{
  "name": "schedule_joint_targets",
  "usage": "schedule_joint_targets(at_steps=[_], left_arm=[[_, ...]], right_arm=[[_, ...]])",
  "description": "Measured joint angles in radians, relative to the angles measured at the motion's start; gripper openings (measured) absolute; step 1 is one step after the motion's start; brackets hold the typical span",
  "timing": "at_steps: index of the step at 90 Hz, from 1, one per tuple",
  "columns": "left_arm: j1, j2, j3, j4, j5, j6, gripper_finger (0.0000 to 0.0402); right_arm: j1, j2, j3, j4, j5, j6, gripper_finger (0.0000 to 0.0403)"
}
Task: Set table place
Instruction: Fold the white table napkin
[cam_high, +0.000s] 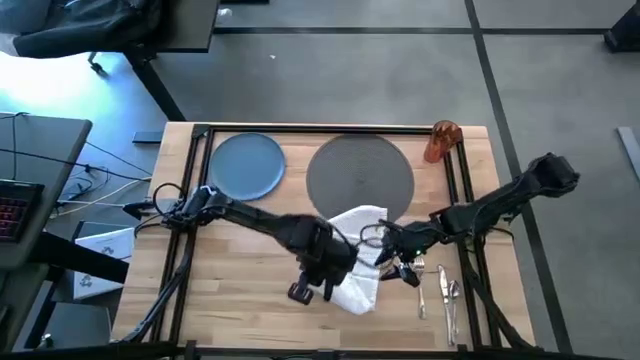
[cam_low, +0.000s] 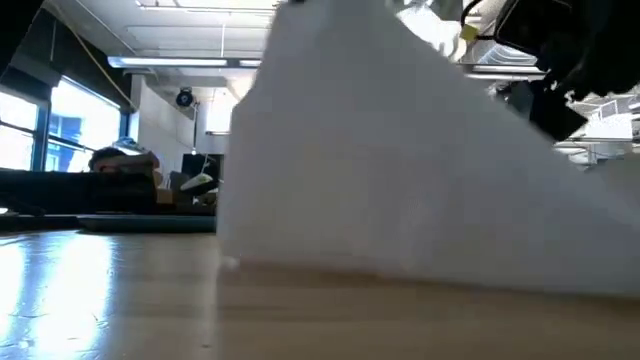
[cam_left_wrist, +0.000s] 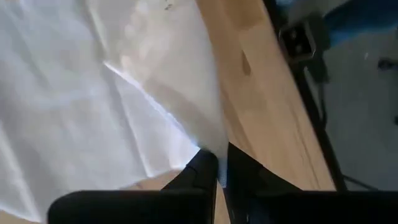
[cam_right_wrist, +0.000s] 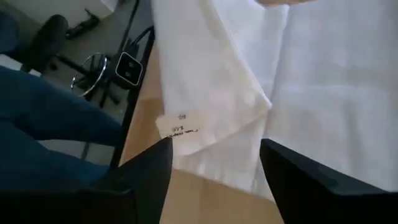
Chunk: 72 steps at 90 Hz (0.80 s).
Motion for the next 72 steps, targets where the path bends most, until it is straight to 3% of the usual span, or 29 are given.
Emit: schedule_joint_targets(at_steps=[28, 51, 72], left_arm=[[-0.13, 0.0, -0.197, 0.137, -0.021, -0.193, 0.0], [-0.205, -0.002, -0.275, 0.199, -0.027, -0.267, 0.0], [-0.246, -0.001, -0.31, 0.257, -0.108, -0.271, 0.0]], right_arm=[[0.03, 0.305, 0.14, 0.052, 0.134, -0.01, 0.0228], [0.03, 0.488, 0.345, 0.013, 0.171, -0.154, 0.0223], [0.03, 0.641, 0.504, -0.024, 0.132, -0.355, 0.0179]])
